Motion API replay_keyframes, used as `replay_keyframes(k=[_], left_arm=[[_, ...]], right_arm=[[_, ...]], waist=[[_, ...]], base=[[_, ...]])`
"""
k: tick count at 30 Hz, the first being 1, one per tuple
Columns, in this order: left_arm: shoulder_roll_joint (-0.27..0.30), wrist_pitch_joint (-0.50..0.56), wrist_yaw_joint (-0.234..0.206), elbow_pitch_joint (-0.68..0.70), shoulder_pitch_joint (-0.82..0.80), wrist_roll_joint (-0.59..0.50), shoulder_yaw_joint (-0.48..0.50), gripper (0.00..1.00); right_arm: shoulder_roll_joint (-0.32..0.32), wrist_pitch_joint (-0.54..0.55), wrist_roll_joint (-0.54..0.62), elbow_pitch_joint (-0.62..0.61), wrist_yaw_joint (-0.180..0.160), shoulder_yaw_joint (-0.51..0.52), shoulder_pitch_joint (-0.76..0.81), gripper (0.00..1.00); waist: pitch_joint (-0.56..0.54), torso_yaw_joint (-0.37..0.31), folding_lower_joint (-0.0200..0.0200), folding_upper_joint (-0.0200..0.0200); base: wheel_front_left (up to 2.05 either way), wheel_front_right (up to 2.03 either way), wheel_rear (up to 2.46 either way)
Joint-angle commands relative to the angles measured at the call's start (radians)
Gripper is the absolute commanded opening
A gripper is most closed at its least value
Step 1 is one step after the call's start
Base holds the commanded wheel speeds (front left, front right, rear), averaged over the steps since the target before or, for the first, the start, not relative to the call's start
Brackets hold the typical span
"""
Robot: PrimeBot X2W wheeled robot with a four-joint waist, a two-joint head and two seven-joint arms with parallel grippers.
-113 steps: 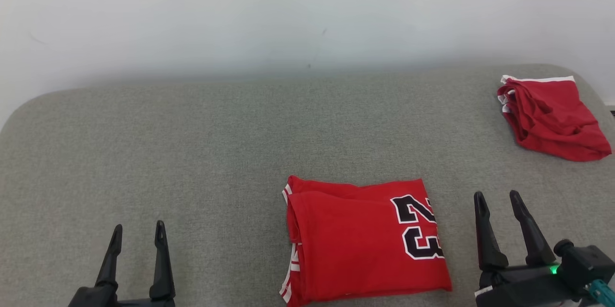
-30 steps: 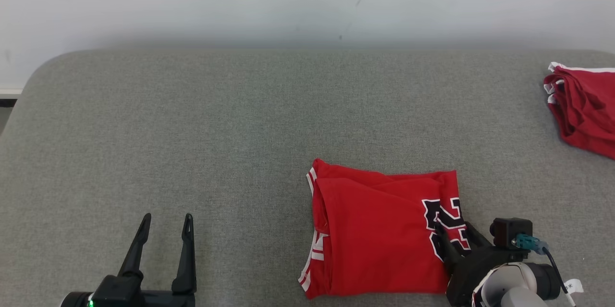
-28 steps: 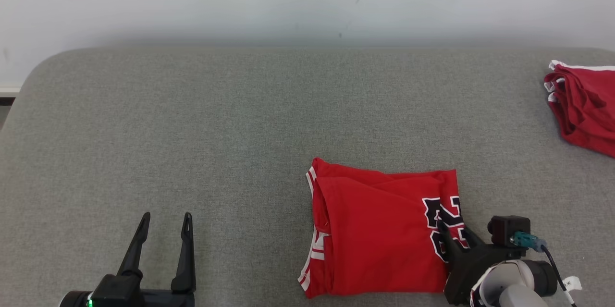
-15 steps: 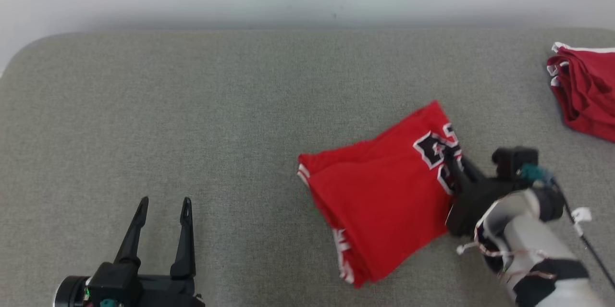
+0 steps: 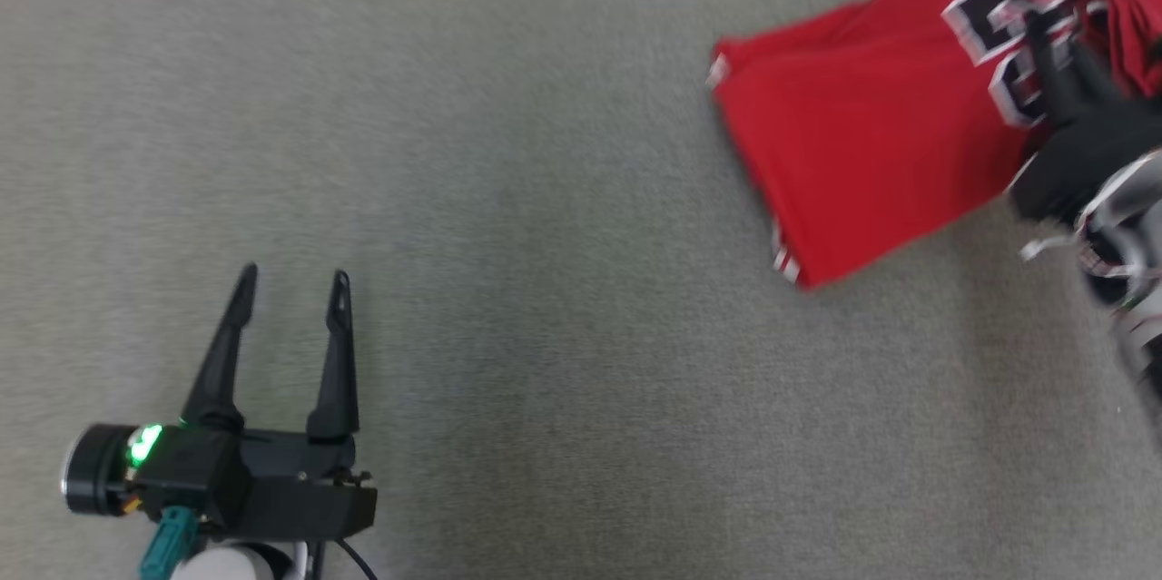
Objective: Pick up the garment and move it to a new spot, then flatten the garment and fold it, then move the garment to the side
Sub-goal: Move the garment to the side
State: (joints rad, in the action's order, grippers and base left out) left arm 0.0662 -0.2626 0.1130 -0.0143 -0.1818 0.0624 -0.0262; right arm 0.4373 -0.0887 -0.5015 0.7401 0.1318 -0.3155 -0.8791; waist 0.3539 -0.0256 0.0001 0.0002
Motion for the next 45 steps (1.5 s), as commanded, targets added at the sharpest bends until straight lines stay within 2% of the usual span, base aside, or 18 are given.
replay_keyframes(k=[1,8,16,23,30,31,32,33,38,42,45], left_arm=[[0.019,-0.003,-0.002,0.017,-0.026,-0.009,0.005,1.00],[0.056,-0.003,-0.003,0.055,-0.054,-0.037,0.000,1.00],[0.078,-0.003,-0.007,0.100,-0.062,-0.053,-0.010,1.00],[0.092,0.006,-0.011,0.150,-0.059,-0.060,-0.018,1.00],[0.104,0.020,-0.017,0.174,-0.056,-0.061,-0.019,1.00],[0.105,0.020,-0.020,0.177,-0.055,-0.060,-0.017,1.00],[0.105,0.020,-0.023,0.179,-0.052,-0.059,-0.017,1.00],[0.106,0.020,-0.024,0.181,-0.050,-0.057,-0.016,1.00],[0.107,0.015,-0.034,0.174,-0.039,-0.048,-0.011,1.00],[0.101,0.009,-0.042,0.158,-0.024,-0.035,-0.005,1.00],[0.094,0.005,-0.049,0.140,-0.011,-0.023,0.002,1.00]], right_arm=[[0.032,-0.011,-0.015,-0.003,-0.003,0.000,-0.044,0.00],[0.122,-0.020,-0.055,0.015,-0.003,-0.001,-0.152,0.00],[0.219,0.011,-0.072,0.070,-0.003,-0.018,-0.245,0.00],[0.265,0.020,-0.040,0.181,-0.003,-0.049,-0.333,0.00],[0.268,-0.023,0.008,0.314,-0.003,-0.077,-0.416,0.00],[0.265,-0.032,0.014,0.336,-0.003,-0.075,-0.428,0.24],[0.263,-0.040,0.026,0.357,-0.003,-0.075,-0.439,0.96],[0.262,-0.046,0.038,0.380,-0.003,-0.076,-0.449,1.00],[0.248,-0.103,0.083,0.438,-0.003,-0.088,-0.495,1.00],[0.225,-0.160,0.071,0.411,-0.003,-0.073,-0.508,1.00],[0.179,-0.171,0.094,0.376,-0.003,-0.060,-0.513,1.00]], waist=[[0.120,-0.098,-0.0001,-0.0002],[0.191,-0.168,-0.0001,-0.0002],[0.229,-0.195,-0.0001,-0.0002],[0.257,-0.202,-0.0001,-0.0002],[0.273,-0.182,-0.0001,-0.0002],[0.274,-0.180,-0.0001,-0.0002],[0.275,-0.178,-0.0001,-0.0002],[0.276,-0.176,-0.0001,-0.0002],[0.263,-0.171,-0.0001,-0.0002],[0.222,-0.166,-0.0001,-0.0002],[0.175,-0.162,-0.0001,-0.0002]], base=[[0.00,0.00,0.00],[0.00,0.00,0.00],[0.00,0.00,0.00],[0.00,0.00,0.00],[0.00,0.00,0.00],[0.00,0.00,0.00],[0.00,0.00,0.00],[0.00,0.00,0.00],[0.00,0.00,0.00],[0.00,0.00,0.00],[0.00,0.00,0.00]])
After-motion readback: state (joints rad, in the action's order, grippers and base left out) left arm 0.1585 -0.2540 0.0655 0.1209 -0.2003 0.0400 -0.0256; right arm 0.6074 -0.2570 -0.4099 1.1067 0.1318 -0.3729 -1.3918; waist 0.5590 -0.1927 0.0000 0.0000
